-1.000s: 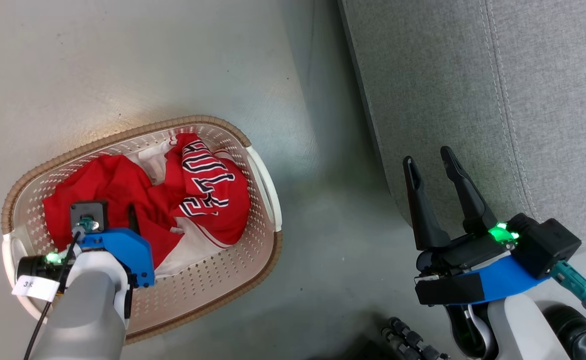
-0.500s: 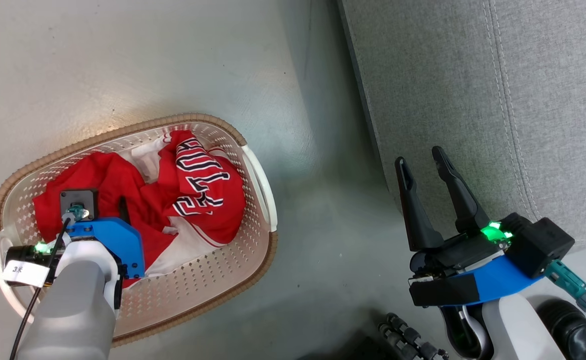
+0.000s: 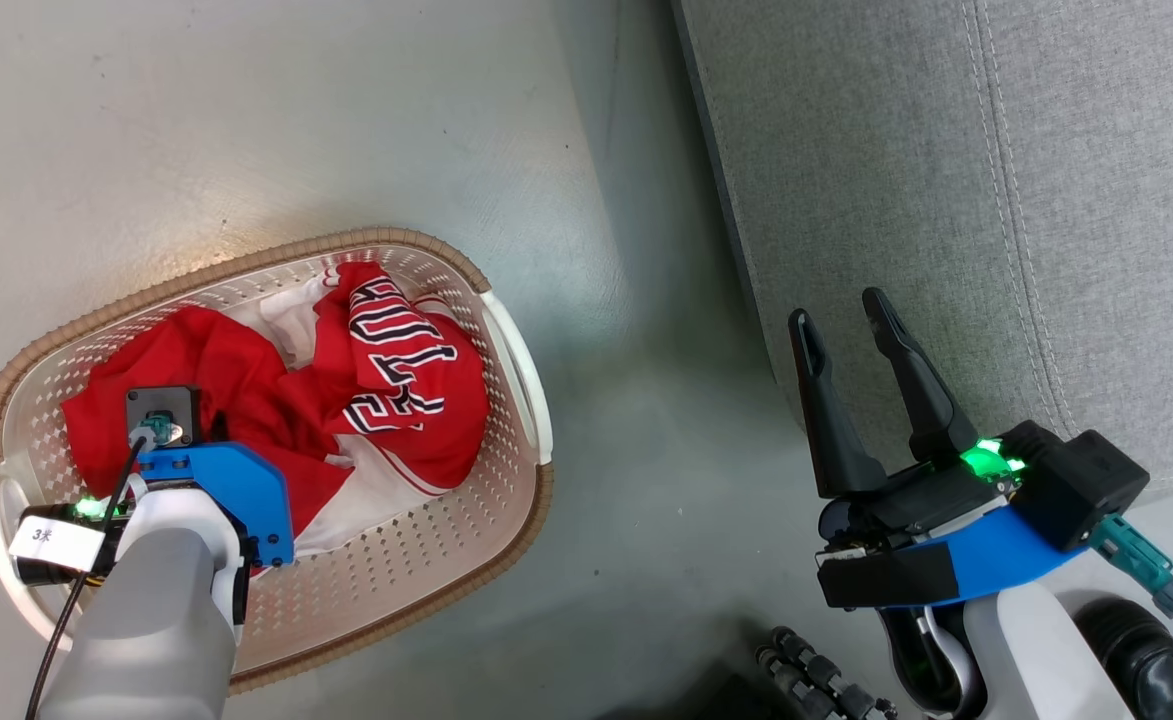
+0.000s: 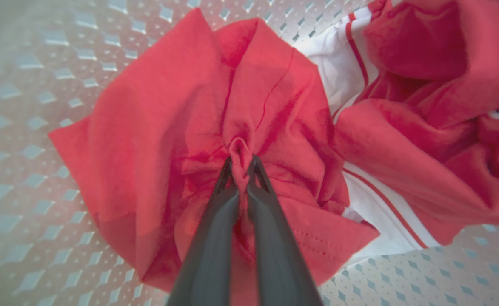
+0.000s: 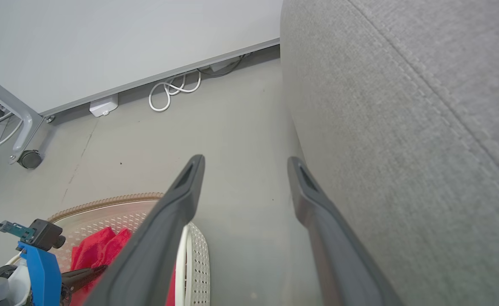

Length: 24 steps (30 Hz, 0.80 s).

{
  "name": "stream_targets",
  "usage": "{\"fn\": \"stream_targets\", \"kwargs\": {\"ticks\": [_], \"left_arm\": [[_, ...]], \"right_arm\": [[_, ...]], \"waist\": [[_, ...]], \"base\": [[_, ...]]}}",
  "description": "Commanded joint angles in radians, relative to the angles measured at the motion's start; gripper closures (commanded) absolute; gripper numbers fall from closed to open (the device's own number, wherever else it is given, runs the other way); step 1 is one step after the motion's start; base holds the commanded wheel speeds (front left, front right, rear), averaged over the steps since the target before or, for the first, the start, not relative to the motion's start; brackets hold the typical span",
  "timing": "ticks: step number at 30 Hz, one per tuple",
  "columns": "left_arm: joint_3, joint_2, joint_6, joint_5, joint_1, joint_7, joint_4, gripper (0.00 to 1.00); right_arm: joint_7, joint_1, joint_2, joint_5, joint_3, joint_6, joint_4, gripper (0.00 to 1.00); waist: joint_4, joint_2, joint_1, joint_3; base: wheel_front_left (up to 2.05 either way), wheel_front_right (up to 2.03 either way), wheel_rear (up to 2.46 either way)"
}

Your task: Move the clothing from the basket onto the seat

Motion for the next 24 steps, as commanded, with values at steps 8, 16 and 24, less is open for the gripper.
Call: {"fn": "stream_targets", "kwargs": {"ticks": [8,16,24], "left_arm": [[-0.009,-0.007,-0.011,-0.017,-0.021,0.004,0.006,1.0],[-0.013,-0.026,-0.033,-0.038,-0.007,-0.003,0.01,1.0],[-0.012,-0.067,-0.055,-0.067,0.028,-0.013,0.014,1.0]], "right_arm": [[-0.004,-0.016,-0.002,-0.006,-0.005,0.002,0.006,0.0],[-0.004,-0.021,-0.002,-0.024,-0.008,0.002,0.017,0.0],[-0.004,-0.009,-0.002,-0.046,-0.019,0.001,0.042,0.0]], "waist": [[0.009,0.0,0.0,-0.011],[0.035,0.0,0.0,-0.065],[0.084,0.0,0.0,-0.168]], "base": [[0.0,0.0,0.0],[0.0,0.0,0.0],[0.0,0.0,0.0]]}}
